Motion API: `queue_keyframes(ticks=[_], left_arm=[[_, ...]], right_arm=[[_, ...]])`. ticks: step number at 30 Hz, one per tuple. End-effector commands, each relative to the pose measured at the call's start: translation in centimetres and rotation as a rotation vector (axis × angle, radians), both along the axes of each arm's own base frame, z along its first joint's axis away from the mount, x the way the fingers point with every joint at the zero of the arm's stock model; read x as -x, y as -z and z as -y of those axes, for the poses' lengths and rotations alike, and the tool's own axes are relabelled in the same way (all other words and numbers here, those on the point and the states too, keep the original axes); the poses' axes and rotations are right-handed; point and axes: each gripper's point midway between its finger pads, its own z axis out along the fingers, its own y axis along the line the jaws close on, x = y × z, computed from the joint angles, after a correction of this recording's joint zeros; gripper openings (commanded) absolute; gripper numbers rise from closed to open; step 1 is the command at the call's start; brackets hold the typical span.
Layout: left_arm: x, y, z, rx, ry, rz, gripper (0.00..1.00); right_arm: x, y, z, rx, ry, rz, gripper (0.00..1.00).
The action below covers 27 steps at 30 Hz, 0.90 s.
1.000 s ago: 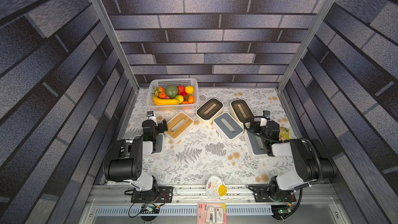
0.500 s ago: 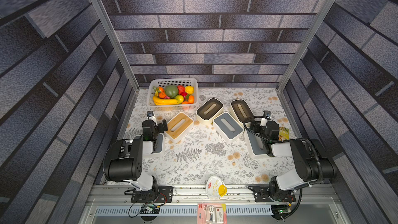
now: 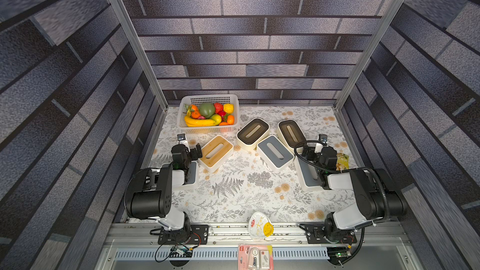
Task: Stack the tissue boxes
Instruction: Pick up the tissue box from the center of the board.
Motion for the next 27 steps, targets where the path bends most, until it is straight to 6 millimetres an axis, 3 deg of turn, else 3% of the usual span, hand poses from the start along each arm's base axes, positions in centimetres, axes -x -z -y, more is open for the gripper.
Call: queue_keyframes(ticks=[1,5,9,12,15,18,22,27], left_arm=[[0.6,-2.5,-1.0,0.005,-0.065,0.083,1.0],[2.5,-5.0,-2.2,0.001,-0.169,0.134,1.0],[4.7,-9.2,-2.5,0.048,-0.28,0.164,1.0],[6.1,-12.2,-1.5,0.13,-0.306,0.151,1.0],[6.6,-13.3,1.5,0.173,-0.215,0.1,1.0],[6.4,-12.9,5.3,0.149,-0.073,-0.015,1.0],[6.2,-13.1,10.2,0.023,0.154,-0.186,1.0],[6.7,-12.2,13.9,-0.105,0.392,-0.387,1.0]], right_arm=[[1.6,-2.5,1.0,-0.002,0.052,0.089,1.0],[4.0,-5.0,2.1,-0.034,0.117,0.178,1.0],[4.7,-7.5,0.6,-0.106,0.061,0.152,1.0],[5.7,-11.1,-0.3,-0.159,0.043,0.15,0.99],[6.7,-14.5,-2.2,-0.222,-0.039,0.151,0.96],[7.1,-16.0,-4.8,-0.26,-0.148,0.095,1.0],[7.5,-16.6,-8.8,-0.252,-0.298,0.006,1.0],[8.4,-15.5,-15.4,-0.341,-0.546,-0.067,1.0]])
